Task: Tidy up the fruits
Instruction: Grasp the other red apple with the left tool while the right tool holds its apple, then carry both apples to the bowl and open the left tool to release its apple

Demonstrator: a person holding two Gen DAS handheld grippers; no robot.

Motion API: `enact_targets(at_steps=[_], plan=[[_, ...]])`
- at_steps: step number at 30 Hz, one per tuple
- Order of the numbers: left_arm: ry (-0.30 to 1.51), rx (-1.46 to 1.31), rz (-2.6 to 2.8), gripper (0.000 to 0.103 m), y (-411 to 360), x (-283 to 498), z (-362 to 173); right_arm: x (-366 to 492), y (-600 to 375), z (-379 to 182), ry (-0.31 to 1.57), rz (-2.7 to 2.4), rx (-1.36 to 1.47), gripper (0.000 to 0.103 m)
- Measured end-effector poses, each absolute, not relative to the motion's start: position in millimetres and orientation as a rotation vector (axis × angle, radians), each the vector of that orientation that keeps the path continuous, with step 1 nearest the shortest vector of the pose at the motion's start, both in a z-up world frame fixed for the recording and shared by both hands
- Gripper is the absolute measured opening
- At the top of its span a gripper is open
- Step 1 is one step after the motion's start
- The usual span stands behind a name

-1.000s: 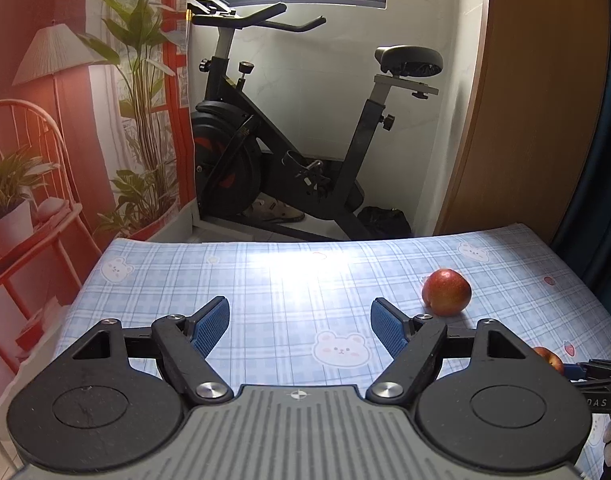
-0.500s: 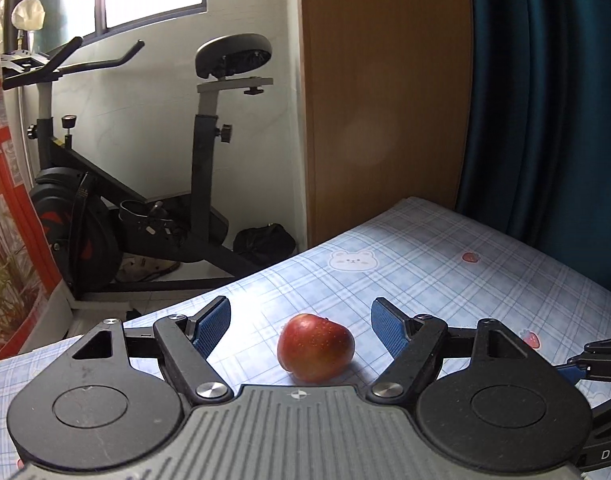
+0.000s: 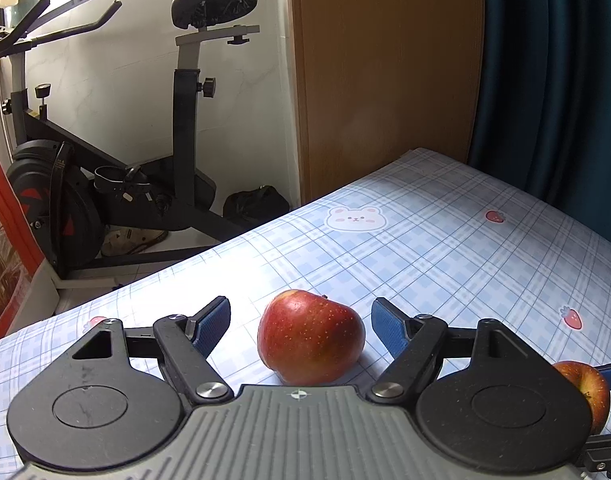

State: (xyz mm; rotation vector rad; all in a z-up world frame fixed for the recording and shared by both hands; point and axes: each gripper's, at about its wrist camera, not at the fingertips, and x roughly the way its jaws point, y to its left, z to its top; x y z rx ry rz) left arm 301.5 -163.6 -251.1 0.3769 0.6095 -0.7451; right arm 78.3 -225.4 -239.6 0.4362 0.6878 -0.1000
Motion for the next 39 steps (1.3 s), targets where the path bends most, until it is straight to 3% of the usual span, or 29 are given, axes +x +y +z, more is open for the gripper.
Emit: enact_targets(at_steps=[10,12,19,28,39], plan=[[0.703,0.402,-0.747,0.080,-177,323,-267,79,-228,-245,0.697,-0.089,0.437,0.063],[0.706,0.390,-0.750,0.071,-176,325,-268,79,-229,-245,0.700,-0.089,0.438,0.063],[0.724,0.368,-0.752,0.071,-156,321,-267,77,-231,-244,0.701,-0.077,0.432,0.063],[0.674,0.291,-0.689,0.071,-103,284,-221,66,-233,-232,0.689,-0.025,0.402,0.063],[0.553,0.200,-0.624,0.071,-40,179,-154,30,-227,-212,0.662,0.100,0.382,0.063]])
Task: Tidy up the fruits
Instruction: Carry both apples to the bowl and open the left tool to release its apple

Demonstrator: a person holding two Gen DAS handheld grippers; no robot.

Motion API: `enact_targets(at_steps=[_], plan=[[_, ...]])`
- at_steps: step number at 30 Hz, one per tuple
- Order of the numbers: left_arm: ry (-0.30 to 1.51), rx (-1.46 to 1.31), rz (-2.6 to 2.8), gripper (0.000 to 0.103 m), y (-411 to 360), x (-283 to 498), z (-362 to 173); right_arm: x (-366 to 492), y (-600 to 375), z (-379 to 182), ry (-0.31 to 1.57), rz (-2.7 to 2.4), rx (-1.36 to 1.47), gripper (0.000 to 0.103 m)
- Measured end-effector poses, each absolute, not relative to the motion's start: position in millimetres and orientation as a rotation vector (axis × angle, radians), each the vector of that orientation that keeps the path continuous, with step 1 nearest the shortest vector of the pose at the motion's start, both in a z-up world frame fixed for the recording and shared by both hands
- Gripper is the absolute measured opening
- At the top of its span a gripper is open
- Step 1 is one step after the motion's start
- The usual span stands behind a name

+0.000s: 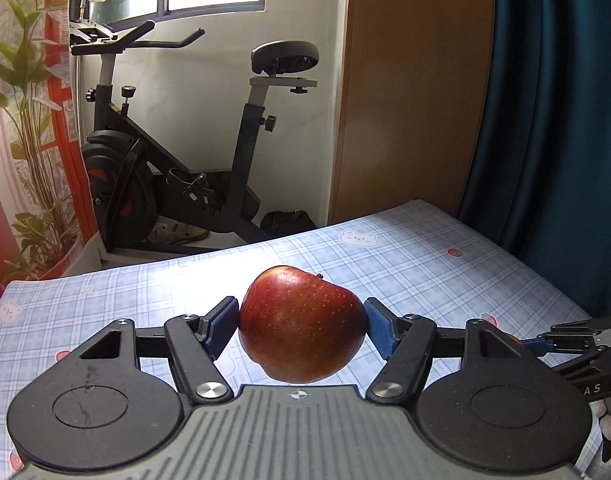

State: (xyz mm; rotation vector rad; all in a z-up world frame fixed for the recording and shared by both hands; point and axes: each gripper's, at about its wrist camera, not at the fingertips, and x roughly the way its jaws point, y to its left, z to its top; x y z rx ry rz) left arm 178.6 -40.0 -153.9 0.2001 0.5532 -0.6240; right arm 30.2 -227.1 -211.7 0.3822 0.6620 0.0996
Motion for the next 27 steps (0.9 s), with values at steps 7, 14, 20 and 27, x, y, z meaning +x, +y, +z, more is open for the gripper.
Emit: enact_targets(at_steps=[7,14,20,27], plan=[[0.513,0.128,-0.641,0.071,-28,106,-153,6,-215,-204,0.653,0.177,0.324,0.063],[0.536,0.089,-0.670,0.071,-23,47,-170,-13,-206,-202,0.645,0.261,0.283,0.063],[0.593,0.108,-0.724,0.071,-29,19,-192,-32,-203,-199,0.628,0.290,0.241,0.063],[0.688,0.119,-0.732,0.071,-35,29,-227,-37,-203,-204,0.629,0.319,0.246,0.063]])
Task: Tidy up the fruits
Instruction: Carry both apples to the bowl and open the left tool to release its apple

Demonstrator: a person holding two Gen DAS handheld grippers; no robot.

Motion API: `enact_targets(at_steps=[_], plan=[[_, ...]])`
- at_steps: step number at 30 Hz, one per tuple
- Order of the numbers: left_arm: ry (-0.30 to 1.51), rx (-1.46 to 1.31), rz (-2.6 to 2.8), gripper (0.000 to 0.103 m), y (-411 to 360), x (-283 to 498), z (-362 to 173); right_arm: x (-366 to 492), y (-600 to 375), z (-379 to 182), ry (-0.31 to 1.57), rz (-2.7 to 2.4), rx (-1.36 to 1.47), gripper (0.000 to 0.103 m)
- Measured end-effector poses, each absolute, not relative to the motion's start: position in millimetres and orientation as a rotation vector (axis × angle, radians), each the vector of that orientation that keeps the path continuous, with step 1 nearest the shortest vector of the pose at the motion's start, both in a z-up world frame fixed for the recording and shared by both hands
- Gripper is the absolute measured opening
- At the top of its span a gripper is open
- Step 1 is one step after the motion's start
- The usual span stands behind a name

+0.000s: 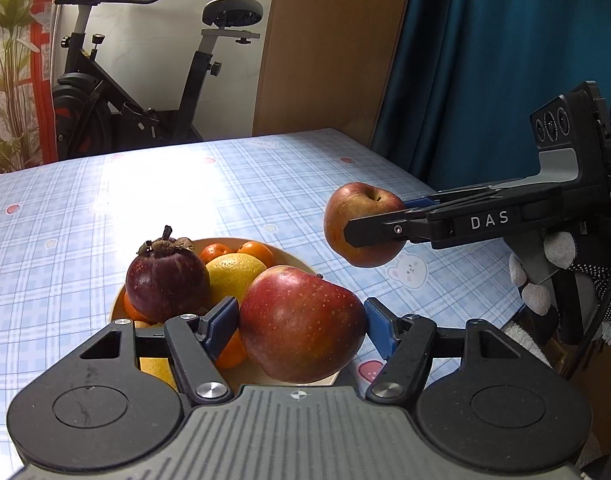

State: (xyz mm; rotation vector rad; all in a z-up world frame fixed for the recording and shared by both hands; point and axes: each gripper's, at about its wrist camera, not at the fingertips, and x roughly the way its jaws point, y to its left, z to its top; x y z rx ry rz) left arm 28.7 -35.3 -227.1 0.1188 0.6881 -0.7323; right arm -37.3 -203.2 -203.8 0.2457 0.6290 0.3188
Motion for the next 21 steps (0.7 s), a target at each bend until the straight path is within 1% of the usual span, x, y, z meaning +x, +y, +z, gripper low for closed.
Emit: enact_targets(at_steps=[10,21], plan=[[0.728,0.109,-0.695,0.071,-33,39,-250,-21,-206,-217,0.658,0.328,0.270,0.063],[0.758,0.108,-0.706,0.071,-37,32,-252,-21,-208,-222,0.656,0.329,0.286,0.063]])
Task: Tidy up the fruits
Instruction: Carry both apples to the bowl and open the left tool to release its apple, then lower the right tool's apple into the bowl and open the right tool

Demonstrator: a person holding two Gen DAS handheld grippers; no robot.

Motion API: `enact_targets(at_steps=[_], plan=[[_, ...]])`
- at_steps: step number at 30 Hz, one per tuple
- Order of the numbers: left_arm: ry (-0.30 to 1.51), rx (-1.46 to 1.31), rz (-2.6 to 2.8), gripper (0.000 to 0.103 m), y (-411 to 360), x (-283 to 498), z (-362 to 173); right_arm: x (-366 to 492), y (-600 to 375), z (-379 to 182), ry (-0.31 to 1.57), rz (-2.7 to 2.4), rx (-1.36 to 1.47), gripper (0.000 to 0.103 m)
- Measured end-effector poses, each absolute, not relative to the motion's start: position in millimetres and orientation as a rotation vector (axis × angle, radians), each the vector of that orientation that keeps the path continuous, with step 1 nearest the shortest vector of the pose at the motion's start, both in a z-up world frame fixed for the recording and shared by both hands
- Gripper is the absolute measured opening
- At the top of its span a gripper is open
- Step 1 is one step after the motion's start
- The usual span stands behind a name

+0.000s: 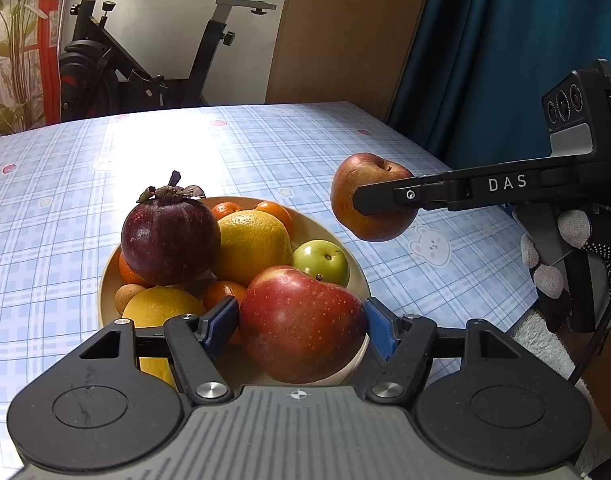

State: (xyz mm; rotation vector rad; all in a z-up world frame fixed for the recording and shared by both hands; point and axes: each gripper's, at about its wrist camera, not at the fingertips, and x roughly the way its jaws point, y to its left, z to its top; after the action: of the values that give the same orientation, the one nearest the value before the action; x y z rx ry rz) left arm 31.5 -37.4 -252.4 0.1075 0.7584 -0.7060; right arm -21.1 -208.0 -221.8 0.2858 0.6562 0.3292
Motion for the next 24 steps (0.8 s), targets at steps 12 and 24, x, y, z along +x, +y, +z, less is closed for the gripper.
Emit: enact_targets(at_steps=[12,24], plan=[[0.766,0.017,-0.667,0.071,-24,38,-246,-25,-212,-223,0.667,0.329,0.297,0.063],[0.635,-0.052,-0.591,0.071,-3,31,-213,-22,-171,-221,0.683,0.429,0.263,0.063]])
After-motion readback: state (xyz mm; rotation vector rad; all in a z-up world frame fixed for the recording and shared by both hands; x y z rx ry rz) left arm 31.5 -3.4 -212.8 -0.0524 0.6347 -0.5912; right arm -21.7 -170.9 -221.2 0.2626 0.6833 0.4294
